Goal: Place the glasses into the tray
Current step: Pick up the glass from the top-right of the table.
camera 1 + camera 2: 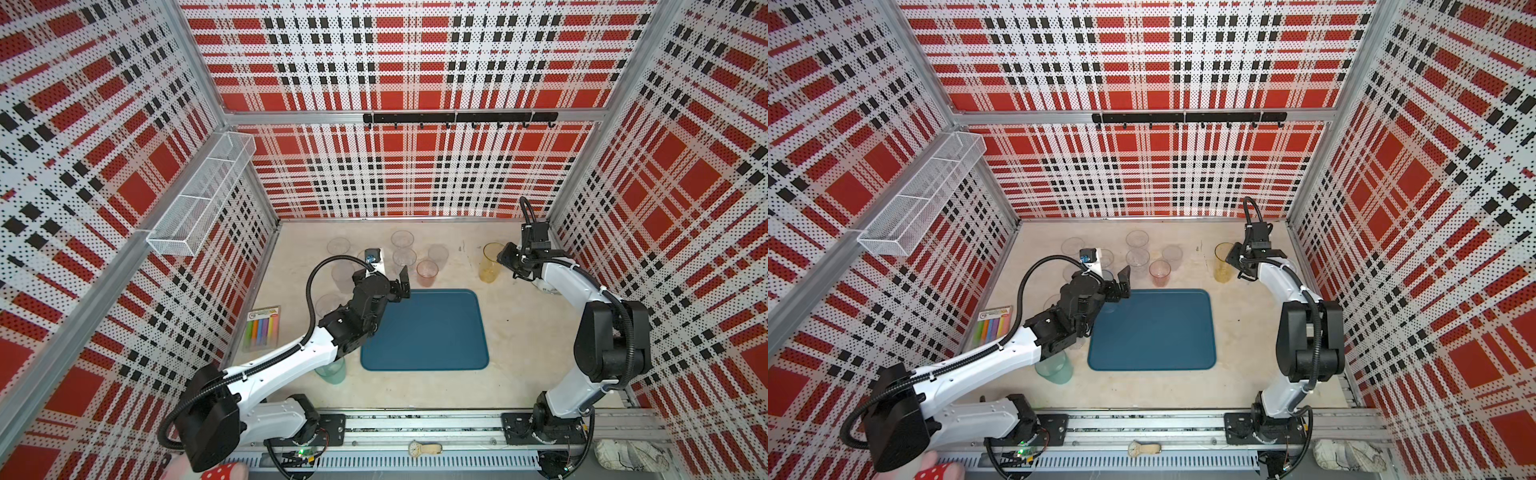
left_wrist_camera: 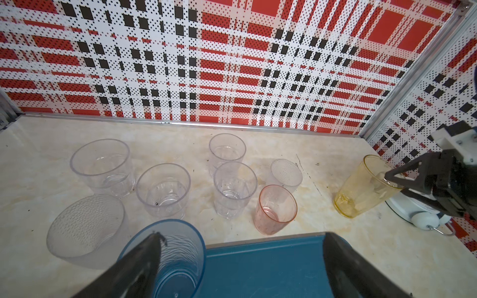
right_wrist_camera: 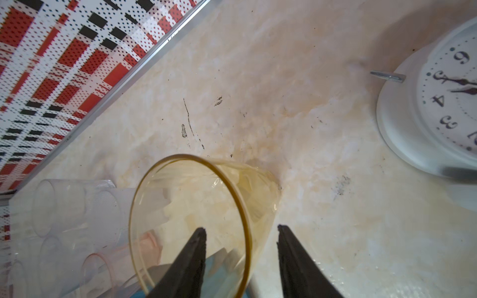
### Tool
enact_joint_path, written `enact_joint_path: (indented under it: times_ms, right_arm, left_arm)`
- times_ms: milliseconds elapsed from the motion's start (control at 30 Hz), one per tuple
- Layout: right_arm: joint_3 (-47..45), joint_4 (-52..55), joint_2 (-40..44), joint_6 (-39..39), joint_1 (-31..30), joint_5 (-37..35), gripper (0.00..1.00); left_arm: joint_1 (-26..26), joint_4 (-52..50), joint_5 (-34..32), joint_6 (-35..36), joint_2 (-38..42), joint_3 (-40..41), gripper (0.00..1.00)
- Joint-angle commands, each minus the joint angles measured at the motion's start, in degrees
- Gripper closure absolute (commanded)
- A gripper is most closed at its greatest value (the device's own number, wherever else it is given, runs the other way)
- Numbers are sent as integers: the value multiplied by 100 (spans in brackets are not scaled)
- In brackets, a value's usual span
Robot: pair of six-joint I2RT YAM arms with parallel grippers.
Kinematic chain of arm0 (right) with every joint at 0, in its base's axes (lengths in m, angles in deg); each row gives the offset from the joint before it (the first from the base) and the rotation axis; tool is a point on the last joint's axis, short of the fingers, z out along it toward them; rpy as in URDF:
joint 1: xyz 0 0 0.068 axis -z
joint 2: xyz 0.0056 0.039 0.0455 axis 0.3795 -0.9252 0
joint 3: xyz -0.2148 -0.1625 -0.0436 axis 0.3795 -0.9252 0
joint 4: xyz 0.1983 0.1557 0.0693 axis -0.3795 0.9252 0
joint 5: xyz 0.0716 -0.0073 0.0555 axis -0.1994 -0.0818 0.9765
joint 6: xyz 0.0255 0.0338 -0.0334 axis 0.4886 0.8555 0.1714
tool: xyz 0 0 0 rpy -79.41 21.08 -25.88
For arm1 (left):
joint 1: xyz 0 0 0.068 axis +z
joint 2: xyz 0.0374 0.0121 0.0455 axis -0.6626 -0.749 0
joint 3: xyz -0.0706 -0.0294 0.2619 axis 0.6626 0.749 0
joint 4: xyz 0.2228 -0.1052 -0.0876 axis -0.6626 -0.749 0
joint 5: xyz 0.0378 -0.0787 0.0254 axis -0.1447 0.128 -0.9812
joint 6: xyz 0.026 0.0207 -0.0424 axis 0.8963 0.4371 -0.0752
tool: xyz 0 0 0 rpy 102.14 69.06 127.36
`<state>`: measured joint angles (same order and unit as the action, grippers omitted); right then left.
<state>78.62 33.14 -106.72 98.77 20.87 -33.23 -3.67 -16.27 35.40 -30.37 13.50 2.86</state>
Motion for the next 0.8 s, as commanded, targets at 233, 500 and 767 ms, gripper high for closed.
enact_joint_path:
  times_ms: [233,500,767]
  right_arm:
    - [-134,-222,-138,-114,11,-46,84]
    - [120,166,-54,-452,11,-211,100]
    - [448,881,355,-934,-148,-427,100]
  left_arm:
    - [275,50,113,-70,247,170,0]
    - [434,38,136,-264,387,224,0]
    - [556,-54,57,-279,561,262,0]
